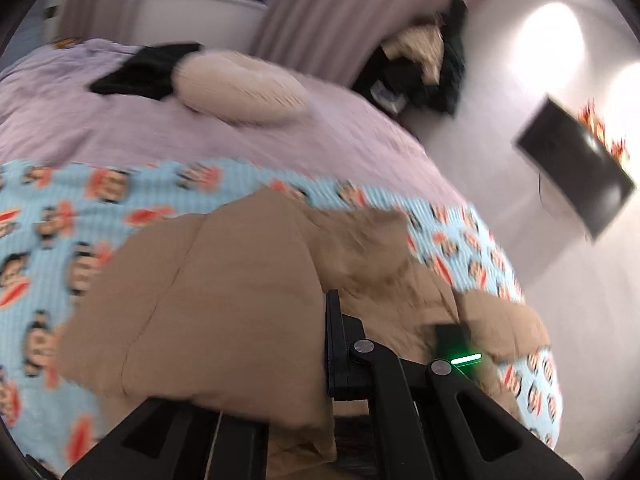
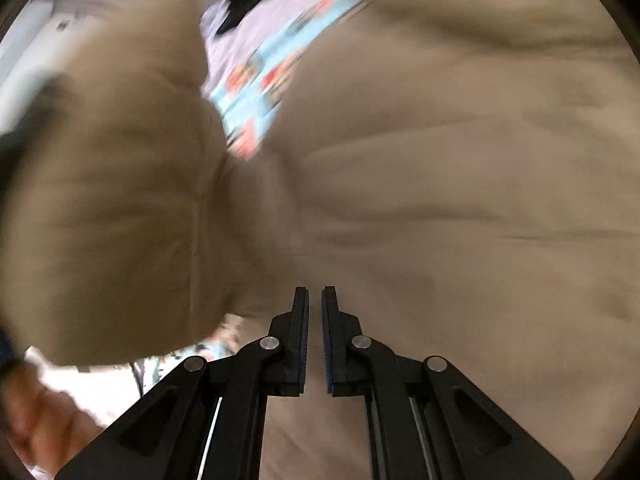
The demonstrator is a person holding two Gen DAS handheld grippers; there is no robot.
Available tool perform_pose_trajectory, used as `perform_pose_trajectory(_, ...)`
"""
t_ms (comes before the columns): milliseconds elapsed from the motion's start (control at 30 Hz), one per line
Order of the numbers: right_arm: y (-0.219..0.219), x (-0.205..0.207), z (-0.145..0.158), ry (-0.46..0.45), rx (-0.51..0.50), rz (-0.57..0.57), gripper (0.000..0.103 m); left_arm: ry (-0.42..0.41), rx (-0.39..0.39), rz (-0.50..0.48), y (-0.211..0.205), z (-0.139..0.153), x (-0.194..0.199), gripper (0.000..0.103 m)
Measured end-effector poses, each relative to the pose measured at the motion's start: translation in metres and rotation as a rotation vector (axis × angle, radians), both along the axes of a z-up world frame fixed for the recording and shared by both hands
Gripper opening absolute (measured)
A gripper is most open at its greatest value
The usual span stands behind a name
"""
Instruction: Fold large clothes
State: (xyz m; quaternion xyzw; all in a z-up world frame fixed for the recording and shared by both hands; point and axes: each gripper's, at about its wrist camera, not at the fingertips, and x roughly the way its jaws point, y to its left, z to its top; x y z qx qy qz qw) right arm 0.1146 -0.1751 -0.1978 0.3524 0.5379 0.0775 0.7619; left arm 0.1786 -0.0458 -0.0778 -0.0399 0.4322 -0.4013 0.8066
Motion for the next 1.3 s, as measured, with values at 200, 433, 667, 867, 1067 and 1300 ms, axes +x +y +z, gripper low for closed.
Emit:
perform_pose_trajectory(200, -0.11, -0.088, 0.017, 0.065, -0.231, -0.143, 0.008, -0.118, 0.333, -0.112, -0.087, -0.072, -0.058, 0.006)
perform_pose_trajectory(433, -0.131, -0.108, 0.021, 0.094, -0.265, -0.18, 0.008, -0.176, 0.404, -0.13, -0.067, -0.078, -0.094, 0.087)
perform_pose_trajectory(667, -0.091, -0.083, 0.076, -0.045, -0.391, -0.051, 0.064, -0.124, 0.334, 0.145, 0.053, -0.035, -0.064, 0.087)
perform_pose_trajectory(867, 0.014, -0.038, 0.114, -0.242, -0.63, 0.212, 0.083, 0.143, 0.299, 0.408, 0.145, -0.078, -0.008, 0.087)
perform_pose_trajectory(1067, 0.099, -0.002, 0.06, -0.183, -0.988, 0.461, 0.082, 0.187, 0.347, 0.489, 0.151, -0.124, -0.007, 0.087)
perform_pose_trajectory(1300, 0.005, 0.001, 0.083, -0.182, -0.923, -0.068, 0.081, 0.18, 0.353, 0.431, 0.144, -0.127, -0.002, 0.087)
